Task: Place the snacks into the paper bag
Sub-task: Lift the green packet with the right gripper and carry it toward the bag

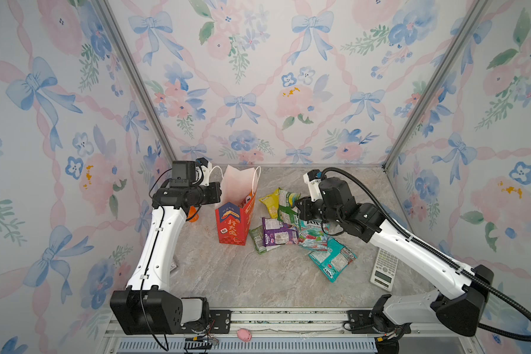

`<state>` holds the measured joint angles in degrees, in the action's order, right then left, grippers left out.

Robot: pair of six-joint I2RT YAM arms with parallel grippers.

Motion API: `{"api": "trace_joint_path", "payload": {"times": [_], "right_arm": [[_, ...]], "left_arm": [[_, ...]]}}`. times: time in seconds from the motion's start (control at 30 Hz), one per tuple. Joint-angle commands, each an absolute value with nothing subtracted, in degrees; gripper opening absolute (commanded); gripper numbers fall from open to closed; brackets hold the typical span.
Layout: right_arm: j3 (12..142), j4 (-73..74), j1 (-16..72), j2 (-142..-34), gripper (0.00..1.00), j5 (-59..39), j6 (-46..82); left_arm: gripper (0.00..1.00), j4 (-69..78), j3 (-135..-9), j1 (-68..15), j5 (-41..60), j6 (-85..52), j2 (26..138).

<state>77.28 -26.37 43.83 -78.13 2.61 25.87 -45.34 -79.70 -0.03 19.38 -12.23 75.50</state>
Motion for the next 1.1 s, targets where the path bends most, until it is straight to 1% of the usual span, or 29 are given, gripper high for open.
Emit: {"api": "trace_joint_path", "payload": {"times": [0.0,0.27,0.5,0.87,1.07], "right_arm": [[81.47,-24.68,42.75,-80.37,0.00,5.08,23.08],[87.47,-25.70,41.87,-84.07,0.00,4.92,21.08],[97.18,-26.76,41.44,-87.98,0.00,5.17,17.87],[110.28,-24.58,41.60,-92.85,0.00,4.82,15.55],[117.82,-23.80,43.51,-94.54,0.00,4.86,13.80]], "left_arm": [[0.00,-45.47,-79.07,0.09,20.19,-12.19,74.47],[0.00,-45.52,-79.63,0.13,20.13,-11.87,74.28],[0.00,-45.51,-78.83,0.09,20.14,-11.95,73.99],[0.00,-45.18,-78.31,0.10,20.40,-11.95,74.00],[0.00,-45.00,-78.57,0.07,21.44,-12.04,74.67]]}}
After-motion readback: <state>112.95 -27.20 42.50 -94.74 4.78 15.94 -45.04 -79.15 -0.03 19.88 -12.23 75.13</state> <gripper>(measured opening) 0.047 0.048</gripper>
